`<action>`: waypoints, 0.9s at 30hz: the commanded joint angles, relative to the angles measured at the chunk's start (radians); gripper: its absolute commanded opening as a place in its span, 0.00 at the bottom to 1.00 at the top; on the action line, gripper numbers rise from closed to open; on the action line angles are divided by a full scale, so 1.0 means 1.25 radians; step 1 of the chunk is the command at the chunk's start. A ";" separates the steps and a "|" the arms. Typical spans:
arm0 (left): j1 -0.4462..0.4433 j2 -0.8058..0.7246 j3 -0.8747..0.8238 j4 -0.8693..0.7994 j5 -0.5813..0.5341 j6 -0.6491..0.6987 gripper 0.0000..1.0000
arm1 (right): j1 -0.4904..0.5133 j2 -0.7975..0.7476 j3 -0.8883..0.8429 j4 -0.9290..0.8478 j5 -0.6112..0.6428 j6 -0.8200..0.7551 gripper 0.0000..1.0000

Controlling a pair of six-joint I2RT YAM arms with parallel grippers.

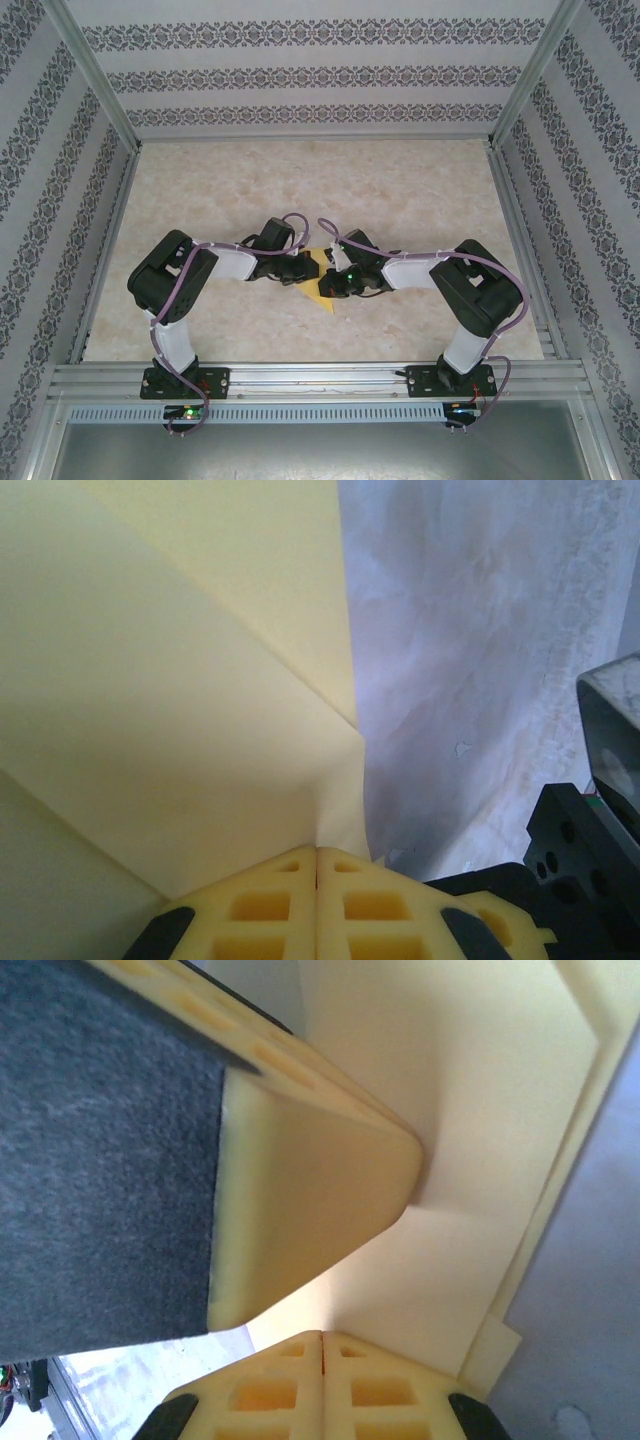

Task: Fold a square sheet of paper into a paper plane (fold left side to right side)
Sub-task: Fourth fold the wing at the center of the table.

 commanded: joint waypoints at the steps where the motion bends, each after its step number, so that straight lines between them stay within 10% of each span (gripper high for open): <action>1: 0.033 0.025 0.023 -0.045 -0.062 0.030 0.06 | -0.002 0.060 -0.041 -0.166 0.111 -0.027 0.00; 27: 0.160 0.098 0.138 -0.098 -0.096 0.138 0.06 | 0.014 0.068 -0.059 -0.114 0.058 -0.003 0.00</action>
